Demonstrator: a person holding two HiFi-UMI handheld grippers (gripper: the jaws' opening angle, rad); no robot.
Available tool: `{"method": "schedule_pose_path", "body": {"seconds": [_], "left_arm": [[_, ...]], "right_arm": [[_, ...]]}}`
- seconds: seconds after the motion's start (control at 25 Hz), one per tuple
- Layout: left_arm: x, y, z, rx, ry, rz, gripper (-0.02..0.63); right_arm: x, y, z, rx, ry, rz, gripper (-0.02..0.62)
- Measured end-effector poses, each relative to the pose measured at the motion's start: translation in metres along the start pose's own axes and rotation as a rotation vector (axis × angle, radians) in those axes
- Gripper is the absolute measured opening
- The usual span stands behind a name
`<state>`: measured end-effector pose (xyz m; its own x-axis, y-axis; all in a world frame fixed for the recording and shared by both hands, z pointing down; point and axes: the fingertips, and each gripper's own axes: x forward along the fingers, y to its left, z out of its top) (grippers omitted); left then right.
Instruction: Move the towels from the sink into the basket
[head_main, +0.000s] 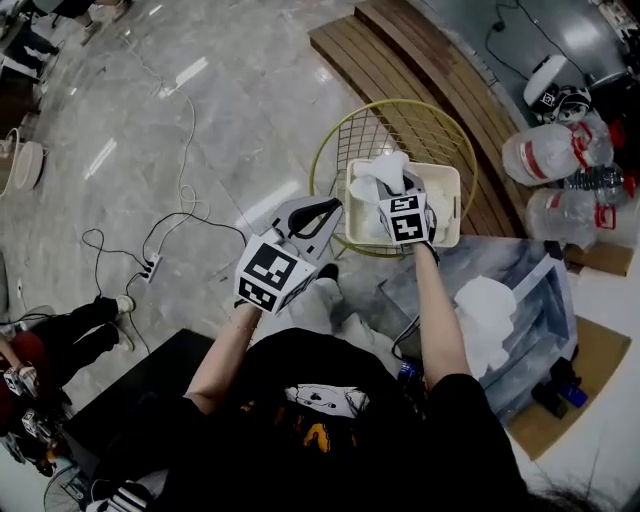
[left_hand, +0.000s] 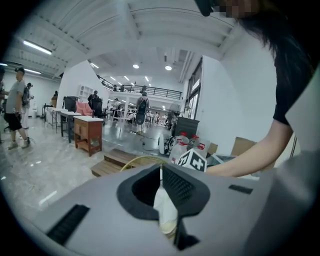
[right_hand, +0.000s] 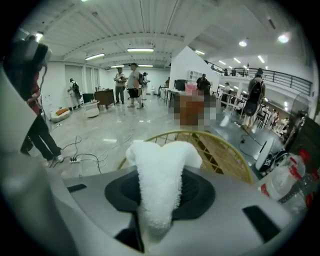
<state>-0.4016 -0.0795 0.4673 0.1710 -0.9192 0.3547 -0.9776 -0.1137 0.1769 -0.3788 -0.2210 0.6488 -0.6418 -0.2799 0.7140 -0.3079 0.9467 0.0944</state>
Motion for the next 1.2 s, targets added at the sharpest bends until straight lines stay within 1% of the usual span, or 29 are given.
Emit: {"method": "schedule_pose_path", "body": {"seconds": [0.16,0.28,0.32,0.4,0.48,0.6,0.68,0.76,0.8,0.88,1.0,1.12,1.2], "left_arm": [[0.000,0.015,-0.005,-0.009,0.010,0.028,0.018],[-0.002,0.026,-0.011,-0.016,0.022,0.047,0.018],[-0.002,0.029,-0.013,-0.019,0.027,0.053,0.018],[-0.003,0.033,-0.016,-0.023,0.035,0.061,0.018],[-0.003,0.036,-0.017,-0.025,0.037,0.064,0.018],[-0.003,0.036,-0.017,-0.026,0.035,0.062,0.018],[-0.001,0.032,-0.015,-0.025,0.029,0.051,0.018],[0.002,0.027,-0.011,-0.018,0.022,0.035,0.018],[0.003,0.024,-0.009,-0.014,0.020,0.025,0.018],[0.007,0.016,-0.005,-0.004,0.015,0.001,0.018],[0.014,0.000,-0.002,0.013,0.011,-0.043,0.018],[0.020,-0.020,0.003,0.035,0.011,-0.092,0.018],[0.025,-0.035,0.007,0.053,0.009,-0.125,0.018]], "right_arm": [[0.047,0.003,-0.051,-0.007,0.179,0.045,0.130],[0.070,0.005,-0.091,0.034,0.285,0.053,0.159],[0.073,0.007,-0.102,0.060,0.313,0.054,0.186],[0.077,0.010,-0.107,0.105,0.325,0.066,0.278],[0.076,0.011,-0.100,0.129,0.302,0.070,0.306],[0.066,0.011,-0.088,0.139,0.263,0.069,0.310],[0.052,0.009,-0.075,0.145,0.209,0.060,0.310],[0.032,0.006,-0.056,0.161,0.134,0.048,0.306],[0.020,0.004,-0.045,0.172,0.091,0.040,0.294],[-0.006,-0.001,-0.024,0.198,0.000,0.013,0.247],[-0.055,-0.010,0.002,0.245,-0.132,-0.032,0.226],[-0.111,-0.021,0.018,0.293,-0.249,-0.088,0.211],[-0.149,-0.026,0.020,0.320,-0.307,-0.130,0.201]]}}
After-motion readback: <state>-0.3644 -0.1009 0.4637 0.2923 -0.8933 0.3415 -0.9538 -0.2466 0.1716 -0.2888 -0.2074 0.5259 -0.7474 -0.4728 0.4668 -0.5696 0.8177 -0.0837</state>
